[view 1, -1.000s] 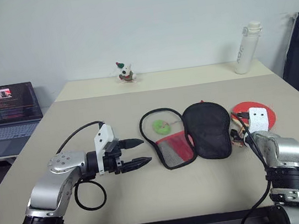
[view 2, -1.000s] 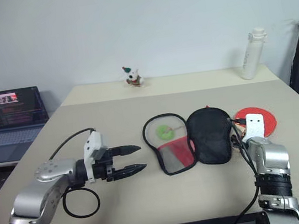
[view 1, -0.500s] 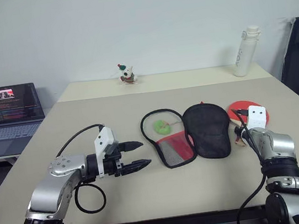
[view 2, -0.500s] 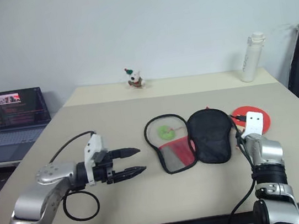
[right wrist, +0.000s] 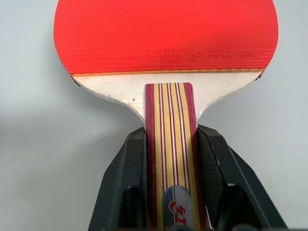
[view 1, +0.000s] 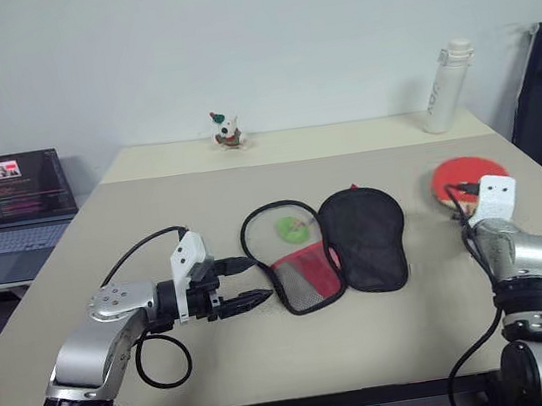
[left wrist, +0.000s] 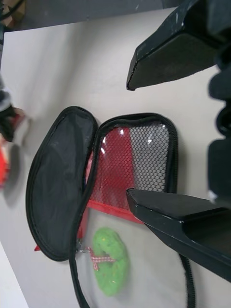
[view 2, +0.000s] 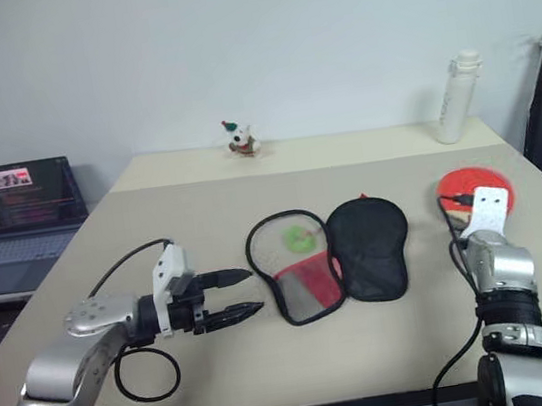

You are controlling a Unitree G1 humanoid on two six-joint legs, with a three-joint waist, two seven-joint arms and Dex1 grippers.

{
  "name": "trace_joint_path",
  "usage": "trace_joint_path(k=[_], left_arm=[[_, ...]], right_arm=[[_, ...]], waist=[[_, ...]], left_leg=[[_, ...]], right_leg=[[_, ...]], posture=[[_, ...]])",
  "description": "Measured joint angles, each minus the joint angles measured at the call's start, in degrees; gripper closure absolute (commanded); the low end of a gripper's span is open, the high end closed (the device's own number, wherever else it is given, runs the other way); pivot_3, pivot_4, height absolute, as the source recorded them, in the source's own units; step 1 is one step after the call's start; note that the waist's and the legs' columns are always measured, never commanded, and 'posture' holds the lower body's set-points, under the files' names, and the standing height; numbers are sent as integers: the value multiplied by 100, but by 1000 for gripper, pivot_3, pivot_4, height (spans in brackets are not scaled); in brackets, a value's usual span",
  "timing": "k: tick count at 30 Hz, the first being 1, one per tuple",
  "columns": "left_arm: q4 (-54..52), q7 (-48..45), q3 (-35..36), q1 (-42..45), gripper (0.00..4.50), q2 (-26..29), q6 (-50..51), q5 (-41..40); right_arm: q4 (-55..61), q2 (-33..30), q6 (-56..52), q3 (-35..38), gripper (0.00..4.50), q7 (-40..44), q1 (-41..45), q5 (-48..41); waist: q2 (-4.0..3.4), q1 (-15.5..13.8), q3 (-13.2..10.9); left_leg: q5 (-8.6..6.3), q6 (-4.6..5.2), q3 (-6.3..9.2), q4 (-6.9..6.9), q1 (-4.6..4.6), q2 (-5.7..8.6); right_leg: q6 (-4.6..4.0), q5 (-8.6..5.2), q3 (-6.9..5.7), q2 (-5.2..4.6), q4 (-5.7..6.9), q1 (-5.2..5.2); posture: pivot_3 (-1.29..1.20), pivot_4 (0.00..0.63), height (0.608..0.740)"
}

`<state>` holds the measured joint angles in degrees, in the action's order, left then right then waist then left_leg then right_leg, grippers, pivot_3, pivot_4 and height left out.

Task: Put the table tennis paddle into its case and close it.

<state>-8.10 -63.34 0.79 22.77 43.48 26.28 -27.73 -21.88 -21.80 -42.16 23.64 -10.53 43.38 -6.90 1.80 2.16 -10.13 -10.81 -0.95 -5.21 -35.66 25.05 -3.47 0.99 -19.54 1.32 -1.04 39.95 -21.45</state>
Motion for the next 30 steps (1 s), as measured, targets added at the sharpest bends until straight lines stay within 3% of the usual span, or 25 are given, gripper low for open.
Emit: trace_joint_path(k=[6,9,14,21,30], left_arm=[[-3,-37,32,-13,953,20,-12,-10],[6,-121,80,-15,953,74,-37,-8],[119,-147,118,-13,953,165,-44,-3],[142,-102,121,-8,953,178,-33,-5],[-15,1,122,-8,953,179,100,-16]], right_arm=[[1583,104,-1323,-332,3409,682,40,-593],[2602,727,-2308,-536,3409,786,-68,-999],[3365,1568,-3166,-679,3409,525,-349,-1133],[3705,1975,-3329,-1026,3409,397,-735,-1003],[3285,1995,-2856,-1373,3409,441,-859,-773]], waist=[[-2,143,-1],[-2,135,-1],[-2,36,-1],[-1,-18,-1],[-1,-13,-1]], left_leg=[[0,-4,-18,22,-12,-15],[3,-10,-16,27,-13,-16],[4,-11,-19,26,-6,-6],[4,-11,-19,26,-7,-6],[4,-11,-28,26,-7,-7]], right_leg=[[-1,-4,22,15,0,-8],[-1,-4,24,18,0,-9],[0,-4,25,6,-4,-12],[0,-5,24,7,-1,-15],[0,-5,32,9,0,-20]], posture=[[0,150,740],[0,150,740],[0,150,740],[0,150,740],[0,150,740]])
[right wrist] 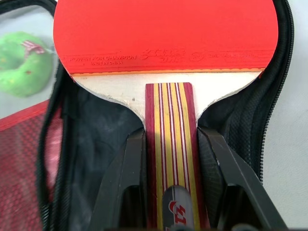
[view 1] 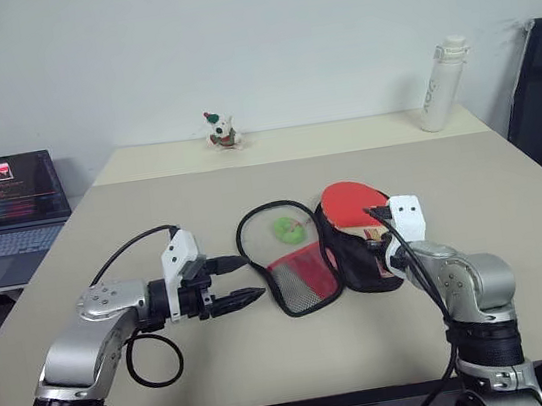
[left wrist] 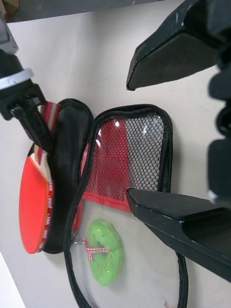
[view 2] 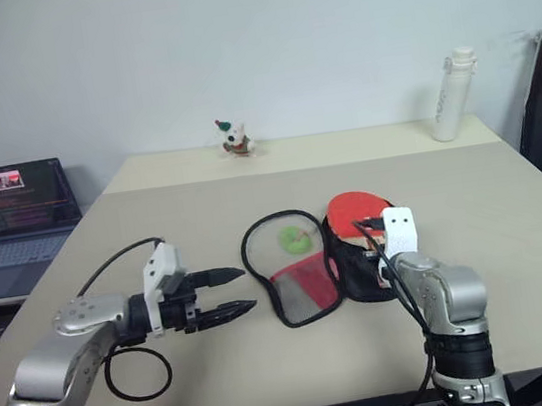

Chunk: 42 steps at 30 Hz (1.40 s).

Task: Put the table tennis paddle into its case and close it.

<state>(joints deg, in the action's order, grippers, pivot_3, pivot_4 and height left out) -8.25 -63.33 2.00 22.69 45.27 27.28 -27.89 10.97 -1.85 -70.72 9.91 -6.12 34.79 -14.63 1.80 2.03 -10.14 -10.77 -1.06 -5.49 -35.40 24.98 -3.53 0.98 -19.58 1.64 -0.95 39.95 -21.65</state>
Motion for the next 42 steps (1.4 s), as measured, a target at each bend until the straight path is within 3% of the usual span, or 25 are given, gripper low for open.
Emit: trace_joint_path(k=[11,21,25,29,32,40,42], left_arm=[[-74,28,15,-11,953,1,100,-6],[-81,97,74,-125,953,1,70,29],[45,278,123,-179,953,-12,-28,122],[325,371,148,-198,953,-27,-166,225],[586,409,147,-179,1597,-64,-261,311],[1428,508,32,128,4474,-245,-597,740],[1665,543,-51,197,4474,-291,-693,911]], right_arm=[[-322,17,291,-165,3409,73,-4,151],[104,-114,74,-229,23,310,-233,138],[1020,-911,-626,-477,23,1430,-346,-685],[1687,-1784,-636,-559,23,2564,-347,-1427],[1704,-2376,-237,-485,0,3274,-347,-1699],[992,-3607,554,-215,0,4915,97,-2321],[893,-3723,719,-214,0,5087,207,-2332]], waist=[[0,3,0],[1,-2,1],[1,-10,1],[4,-7,3],[6,-11,3],[7,-12,3],[8,-12,4]], left_leg=[[0,-1,-9,0,0,-2],[0,-1,-10,0,-1,-2],[-9,15,-9,-1,-1,-2],[-12,20,-7,-2,-2,-4],[-12,21,-5,-7,-2,-3],[-13,21,-3,-13,-4,-4],[-13,21,-3,-16,-3,-4]], right_leg=[[0,0,9,1,3,-5],[0,0,11,2,3,-5],[0,0,10,2,3,-5],[0,0,8,5,2,-1],[0,0,7,4,1,2],[0,0,5,6,3,4],[0,0,6,6,2,6]], posture=[[0,150,740],[0,150,740],[0,150,740],[0,150,740],[0,150,740],[0,150,740],[0,150,740]])
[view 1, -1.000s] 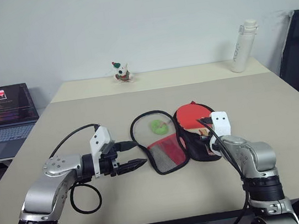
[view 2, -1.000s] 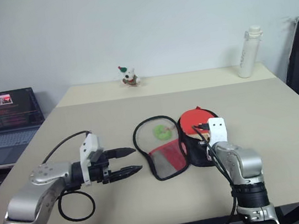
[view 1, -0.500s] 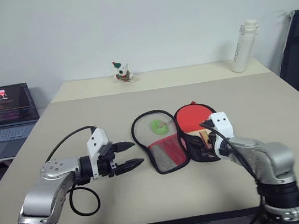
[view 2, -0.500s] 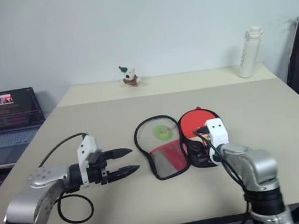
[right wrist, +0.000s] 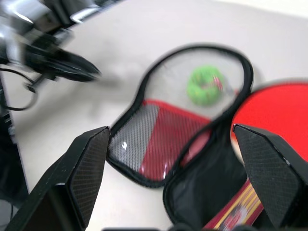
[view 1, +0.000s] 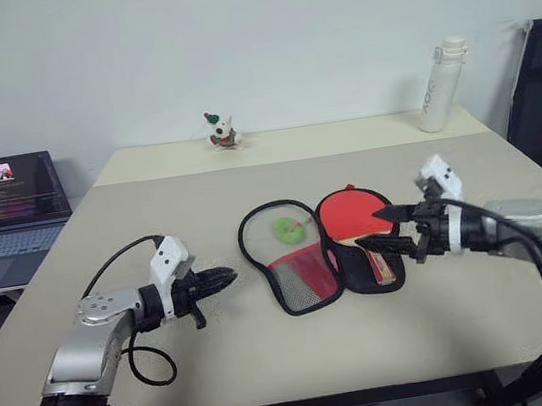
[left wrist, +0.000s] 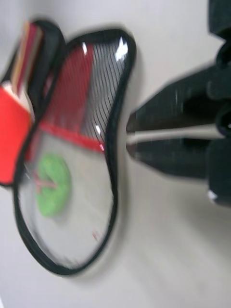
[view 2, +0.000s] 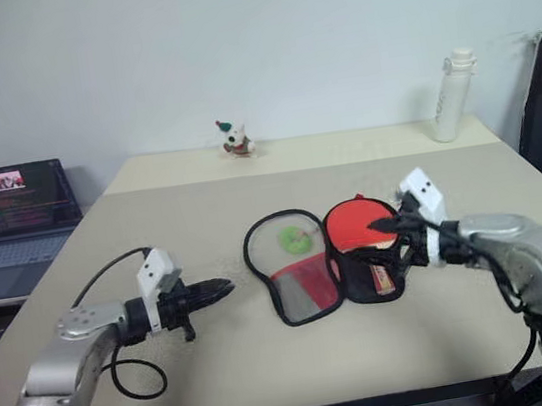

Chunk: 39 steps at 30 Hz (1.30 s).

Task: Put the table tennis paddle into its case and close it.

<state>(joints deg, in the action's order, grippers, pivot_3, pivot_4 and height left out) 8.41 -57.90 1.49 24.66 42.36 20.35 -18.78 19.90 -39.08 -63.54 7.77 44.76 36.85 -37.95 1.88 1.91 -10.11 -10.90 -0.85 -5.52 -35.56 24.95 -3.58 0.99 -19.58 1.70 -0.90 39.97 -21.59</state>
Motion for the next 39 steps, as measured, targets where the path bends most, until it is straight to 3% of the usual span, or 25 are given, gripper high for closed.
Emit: trace_joint_path(k=[8,15,25,31,35,39], left_arm=[[1094,235,-472,381,4474,-397,-577,768],[2402,501,-590,1233,4474,-1177,-1154,1110],[2969,351,-801,2297,4474,-2136,-1593,1233],[3052,326,-779,3451,4474,-2944,-1703,1084],[3791,485,-724,4079,4474,-3602,-2018,1083],[4062,468,-706,4179,4474,-3758,-2221,1083]], right_arm=[[-161,-472,247,-41,0,514,20,-118],[-162,-559,397,-117,0,517,-18,-121],[-121,-763,419,-103,0,452,-253,-146],[-169,-992,468,85,0,347,-313,-136],[-271,-1110,376,235,0,192,-392,-151],[-536,-1140,209,246,0,-139,-331,-118]], waist=[[1,-15,0],[1,-26,-1],[3,-32,-2],[5,-52,-3],[5,-44,-3],[3,22,-4]], left_leg=[[-3,3,8,-19,1,0],[-3,3,30,-35,6,4],[2,-5,47,-43,20,9],[5,-10,59,-48,32,16],[7,-13,57,-48,32,18],[10,-18,48,-40,19,11]], right_leg=[[0,0,-8,-2,2,11],[1,1,-33,-5,3,23],[1,1,-60,-5,2,23],[2,0,-66,-5,-3,24],[2,0,-67,-3,-3,21],[2,0,-63,1,2,20]], posture=[[0,150,740],[0,150,740],[0,150,740],[0,150,740],[0,150,740],[0,150,740]])
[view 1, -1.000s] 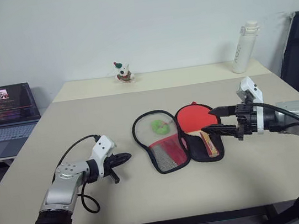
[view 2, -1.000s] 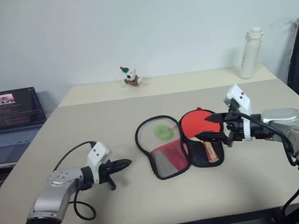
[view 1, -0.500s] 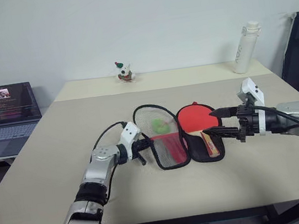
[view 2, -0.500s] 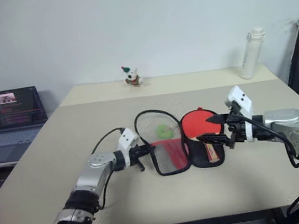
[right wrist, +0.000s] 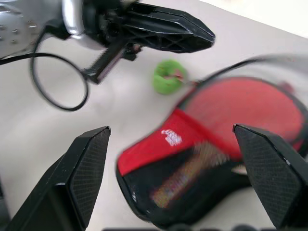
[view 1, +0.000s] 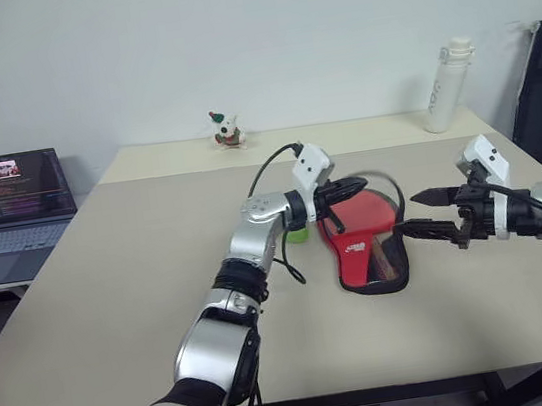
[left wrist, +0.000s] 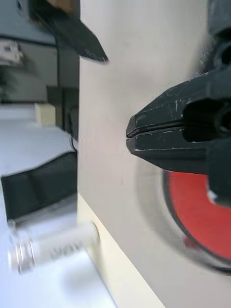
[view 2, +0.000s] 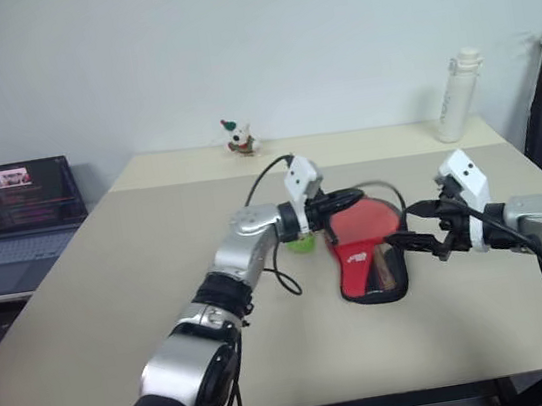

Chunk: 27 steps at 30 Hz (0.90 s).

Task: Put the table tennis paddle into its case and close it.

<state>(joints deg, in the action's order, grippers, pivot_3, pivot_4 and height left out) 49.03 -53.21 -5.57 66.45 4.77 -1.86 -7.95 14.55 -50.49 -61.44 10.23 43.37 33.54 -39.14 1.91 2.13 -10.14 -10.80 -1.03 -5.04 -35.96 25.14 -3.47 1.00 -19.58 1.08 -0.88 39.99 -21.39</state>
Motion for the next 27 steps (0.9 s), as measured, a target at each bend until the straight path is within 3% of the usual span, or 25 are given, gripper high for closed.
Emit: trace_joint_path(k=[5,16,22,27], left_arm=[[-614,-250,148,-548,4474,479,112,-125],[-4354,-412,747,-3381,4474,2389,1971,-898],[-5324,-56,1124,-3897,4474,2723,2528,-1179],[-5509,145,1115,-3995,4474,2751,2681,-1233]], right_arm=[[-706,229,-55,-117,0,-512,406,334],[-3245,1286,289,-714,0,-1117,1199,1354],[-4114,1652,810,-1054,0,-954,1316,1806],[-4426,1788,1117,-1193,0,-744,1338,2081]], waist=[[-6,35,1],[-10,-11,2],[-10,-75,2],[-10,-47,2]], left_leg=[[3,-6,-11,6,-12,-9],[6,-10,-5,1,-13,-10],[4,-7,7,-6,-13,0],[4,-7,9,-4,-14,-5]], right_leg=[[-1,0,8,4,2,2],[-2,1,14,-6,4,7],[-2,0,3,-13,2,23],[-2,1,3,-9,3,22]], posture=[[0,150,740],[0,150,740],[0,150,740],[0,150,740]])
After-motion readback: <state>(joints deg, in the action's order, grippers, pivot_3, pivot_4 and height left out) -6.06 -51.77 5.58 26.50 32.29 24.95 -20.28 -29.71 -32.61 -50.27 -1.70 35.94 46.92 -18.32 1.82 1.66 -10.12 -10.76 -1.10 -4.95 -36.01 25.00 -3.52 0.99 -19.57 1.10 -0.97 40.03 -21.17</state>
